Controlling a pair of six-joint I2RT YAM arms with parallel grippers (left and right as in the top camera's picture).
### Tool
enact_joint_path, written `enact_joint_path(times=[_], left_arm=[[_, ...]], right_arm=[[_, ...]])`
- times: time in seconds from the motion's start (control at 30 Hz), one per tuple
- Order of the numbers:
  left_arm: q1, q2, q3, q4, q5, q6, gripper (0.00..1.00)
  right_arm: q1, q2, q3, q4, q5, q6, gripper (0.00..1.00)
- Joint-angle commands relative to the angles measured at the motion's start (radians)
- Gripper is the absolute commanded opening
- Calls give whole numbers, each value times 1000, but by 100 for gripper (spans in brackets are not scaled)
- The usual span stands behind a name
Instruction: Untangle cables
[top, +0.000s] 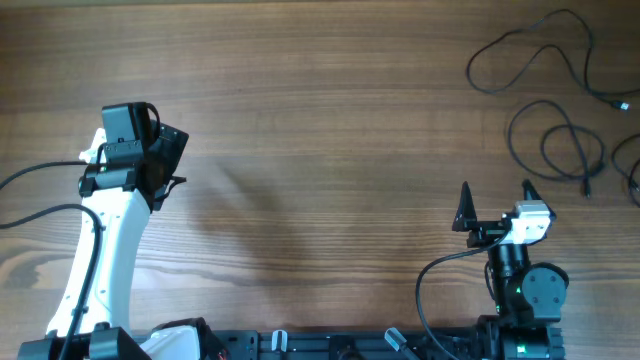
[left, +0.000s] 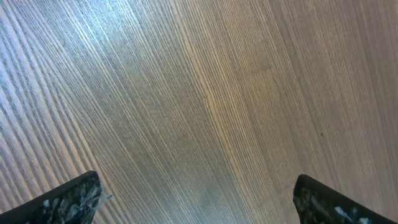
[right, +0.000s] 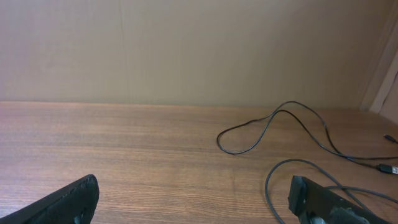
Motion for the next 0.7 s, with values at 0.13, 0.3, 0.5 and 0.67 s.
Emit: enact_joint_path(times=[0.13,0.3,0.5,0.67], left_arm=[[-6,-66,-1,-8,-3,-12,100],[-53,-355,-5,-93,-104,-5,100],[-90,-732,-111,-125,-45,-14,100],[-86,-1106,-203,-225,-40,2,100]], right_arm=[[2,-16,-3,2,17,21,100],[2,-16,-3,2,17,21,100],[2,-16,-3,2,17,21,100],[2,-16,-3,2,17,21,100]])
